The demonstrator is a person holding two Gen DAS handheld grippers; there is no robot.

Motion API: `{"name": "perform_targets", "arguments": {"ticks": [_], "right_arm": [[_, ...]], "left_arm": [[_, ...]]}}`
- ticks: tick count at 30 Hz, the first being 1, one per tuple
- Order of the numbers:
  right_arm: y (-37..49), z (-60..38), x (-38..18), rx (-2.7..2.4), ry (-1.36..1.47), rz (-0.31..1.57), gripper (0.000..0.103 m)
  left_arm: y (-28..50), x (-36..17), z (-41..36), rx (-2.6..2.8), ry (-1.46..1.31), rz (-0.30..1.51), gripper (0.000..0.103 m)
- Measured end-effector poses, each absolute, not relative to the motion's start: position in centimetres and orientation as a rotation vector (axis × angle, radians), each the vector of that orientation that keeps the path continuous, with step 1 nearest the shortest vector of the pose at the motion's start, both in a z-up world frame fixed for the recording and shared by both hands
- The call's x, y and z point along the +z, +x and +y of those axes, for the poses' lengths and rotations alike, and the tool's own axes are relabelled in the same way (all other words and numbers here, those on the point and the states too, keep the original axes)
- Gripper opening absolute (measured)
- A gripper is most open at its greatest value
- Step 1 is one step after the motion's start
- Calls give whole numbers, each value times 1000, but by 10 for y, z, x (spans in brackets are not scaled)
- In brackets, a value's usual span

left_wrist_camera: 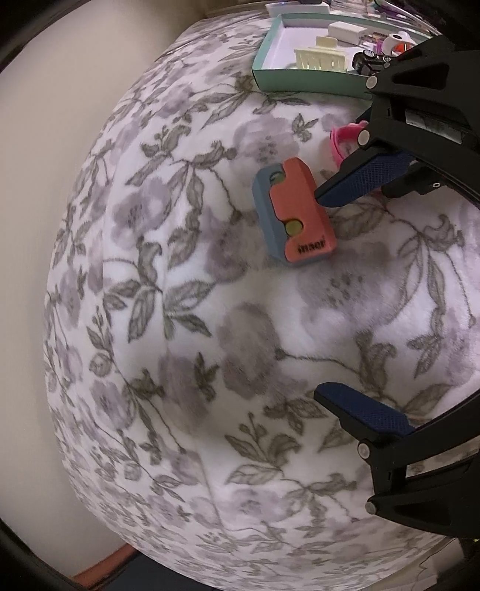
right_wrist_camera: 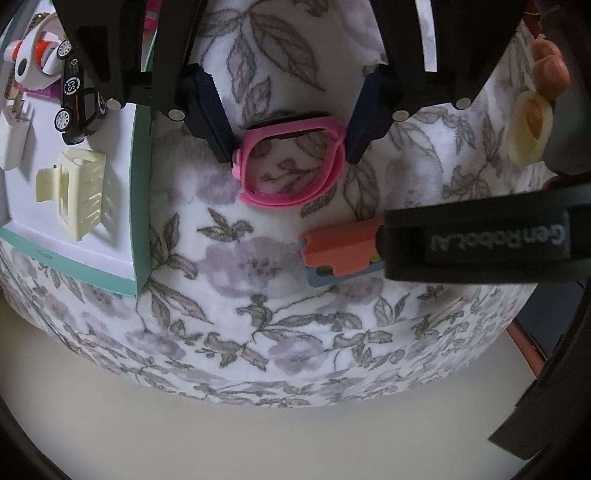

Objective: Organize rigid objects
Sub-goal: 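Grasp the orange-blue case with left tool while right tool grasps the pink watch band, then lift and carry the orange-blue case and pink band over the tray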

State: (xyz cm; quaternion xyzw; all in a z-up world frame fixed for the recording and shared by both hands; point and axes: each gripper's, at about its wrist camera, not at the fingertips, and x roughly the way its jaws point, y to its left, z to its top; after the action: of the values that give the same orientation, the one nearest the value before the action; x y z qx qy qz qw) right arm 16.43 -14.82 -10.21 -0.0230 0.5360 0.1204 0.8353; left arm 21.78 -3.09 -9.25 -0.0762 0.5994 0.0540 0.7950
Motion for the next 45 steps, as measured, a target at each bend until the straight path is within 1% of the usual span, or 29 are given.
{"name": "perform_targets", "arguments": {"ticks": [13,22,23,25,26,27,29,33,45], "right_arm": [[169,-163,-99,249,1,1147,64],[167,-165,-98,252,6,1147,64],[168,-165,-98,252,7,1147,64],[168,-165,-98,252,7,1147,64],[168,-164,-98,252,8,1147,64],[168,-164,-98,252,6,1148,64],[168,-164,-98,252,6,1148,64],[169,-164,-98,252,6,1149,64],[167,-171,-95,242,35,1149,64]], "left_arm": [[253,-108,-84,41,-55,1268,96],[262,-116,-112,12,-3,1238,95],[262,-117,-115,10,-3,1238,94],[264,-120,-116,3,-8,1243,83],[267,-123,-118,5,-7,1249,71],[267,-124,-117,10,-5,1254,62],[267,-127,-118,5,-21,1260,57],[268,-127,-118,3,-38,1265,54],[266,-129,-99,28,-106,1285,52]]}}
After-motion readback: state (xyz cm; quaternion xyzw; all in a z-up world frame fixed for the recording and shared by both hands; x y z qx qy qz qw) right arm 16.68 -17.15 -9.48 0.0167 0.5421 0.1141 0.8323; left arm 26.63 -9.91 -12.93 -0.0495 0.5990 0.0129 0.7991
